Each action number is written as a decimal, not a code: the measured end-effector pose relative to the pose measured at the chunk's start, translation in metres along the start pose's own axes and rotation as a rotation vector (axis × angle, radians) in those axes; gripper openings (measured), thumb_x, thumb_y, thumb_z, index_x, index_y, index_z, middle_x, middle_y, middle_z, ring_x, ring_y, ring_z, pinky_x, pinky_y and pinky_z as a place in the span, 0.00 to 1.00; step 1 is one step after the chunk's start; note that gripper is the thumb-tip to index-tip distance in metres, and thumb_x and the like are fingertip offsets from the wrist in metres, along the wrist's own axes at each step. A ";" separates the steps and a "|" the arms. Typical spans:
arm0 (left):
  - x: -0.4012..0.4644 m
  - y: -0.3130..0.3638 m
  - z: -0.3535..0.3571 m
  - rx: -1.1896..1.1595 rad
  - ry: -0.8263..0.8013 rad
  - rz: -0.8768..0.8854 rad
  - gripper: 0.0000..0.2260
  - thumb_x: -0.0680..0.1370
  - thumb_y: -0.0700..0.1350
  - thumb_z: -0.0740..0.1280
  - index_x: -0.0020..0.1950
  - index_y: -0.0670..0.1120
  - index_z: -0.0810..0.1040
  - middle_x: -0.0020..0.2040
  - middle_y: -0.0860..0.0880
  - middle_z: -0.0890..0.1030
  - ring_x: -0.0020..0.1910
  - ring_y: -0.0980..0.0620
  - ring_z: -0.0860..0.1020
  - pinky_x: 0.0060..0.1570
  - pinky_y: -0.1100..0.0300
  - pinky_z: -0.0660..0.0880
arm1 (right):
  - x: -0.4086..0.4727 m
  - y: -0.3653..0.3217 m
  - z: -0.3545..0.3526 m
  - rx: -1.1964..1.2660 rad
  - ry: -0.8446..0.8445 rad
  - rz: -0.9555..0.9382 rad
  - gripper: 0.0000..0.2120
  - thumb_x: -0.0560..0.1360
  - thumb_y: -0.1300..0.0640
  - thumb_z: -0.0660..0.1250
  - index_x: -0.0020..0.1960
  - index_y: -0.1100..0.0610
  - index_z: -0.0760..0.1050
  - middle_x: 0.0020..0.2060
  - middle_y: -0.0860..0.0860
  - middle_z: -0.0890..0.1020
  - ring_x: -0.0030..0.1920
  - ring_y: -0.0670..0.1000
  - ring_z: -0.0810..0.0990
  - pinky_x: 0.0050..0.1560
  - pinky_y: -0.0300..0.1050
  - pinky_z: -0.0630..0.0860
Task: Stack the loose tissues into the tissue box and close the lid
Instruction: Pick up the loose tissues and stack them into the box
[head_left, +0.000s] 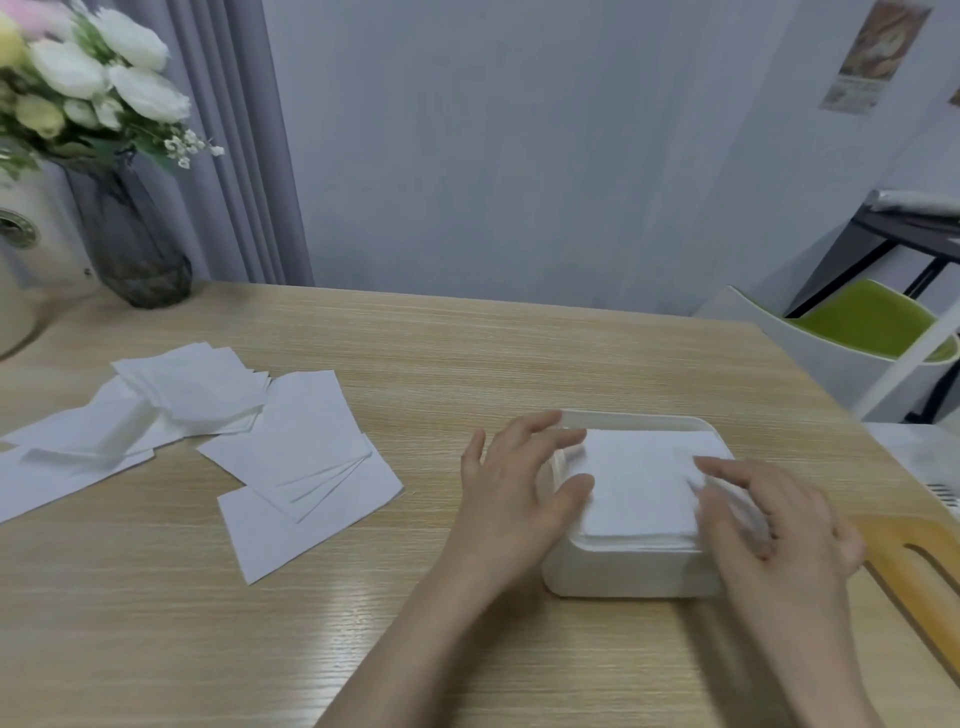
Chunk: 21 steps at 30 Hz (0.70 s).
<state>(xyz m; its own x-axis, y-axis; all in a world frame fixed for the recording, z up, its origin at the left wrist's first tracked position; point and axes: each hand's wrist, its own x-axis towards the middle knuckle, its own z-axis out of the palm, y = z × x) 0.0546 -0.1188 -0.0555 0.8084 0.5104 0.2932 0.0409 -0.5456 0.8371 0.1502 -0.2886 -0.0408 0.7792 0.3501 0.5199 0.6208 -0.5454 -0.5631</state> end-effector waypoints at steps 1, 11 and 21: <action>-0.002 -0.002 -0.004 -0.043 0.033 -0.015 0.23 0.70 0.62 0.60 0.63 0.58 0.77 0.66 0.66 0.68 0.66 0.76 0.59 0.76 0.49 0.47 | -0.002 -0.007 0.000 0.066 -0.016 -0.029 0.12 0.71 0.44 0.58 0.49 0.41 0.77 0.50 0.39 0.79 0.59 0.44 0.71 0.62 0.50 0.57; -0.042 -0.055 -0.078 -0.010 0.288 -0.134 0.09 0.75 0.52 0.67 0.55 0.63 0.79 0.63 0.65 0.73 0.64 0.69 0.69 0.68 0.50 0.67 | -0.029 -0.089 0.036 0.506 -0.295 -0.114 0.10 0.73 0.54 0.64 0.49 0.41 0.79 0.50 0.39 0.80 0.56 0.43 0.75 0.50 0.27 0.69; -0.070 -0.129 -0.150 0.467 0.441 -0.269 0.24 0.72 0.58 0.55 0.57 0.48 0.83 0.61 0.49 0.80 0.61 0.47 0.78 0.63 0.41 0.69 | -0.037 -0.123 0.119 0.503 -0.591 -0.084 0.17 0.75 0.63 0.68 0.52 0.41 0.76 0.50 0.35 0.79 0.55 0.39 0.74 0.49 0.28 0.67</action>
<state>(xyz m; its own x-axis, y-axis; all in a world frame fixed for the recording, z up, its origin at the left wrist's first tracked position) -0.0954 0.0156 -0.1147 0.4247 0.8364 0.3464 0.5347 -0.5405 0.6496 0.0552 -0.1434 -0.0672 0.5565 0.7998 0.2252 0.5345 -0.1371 -0.8340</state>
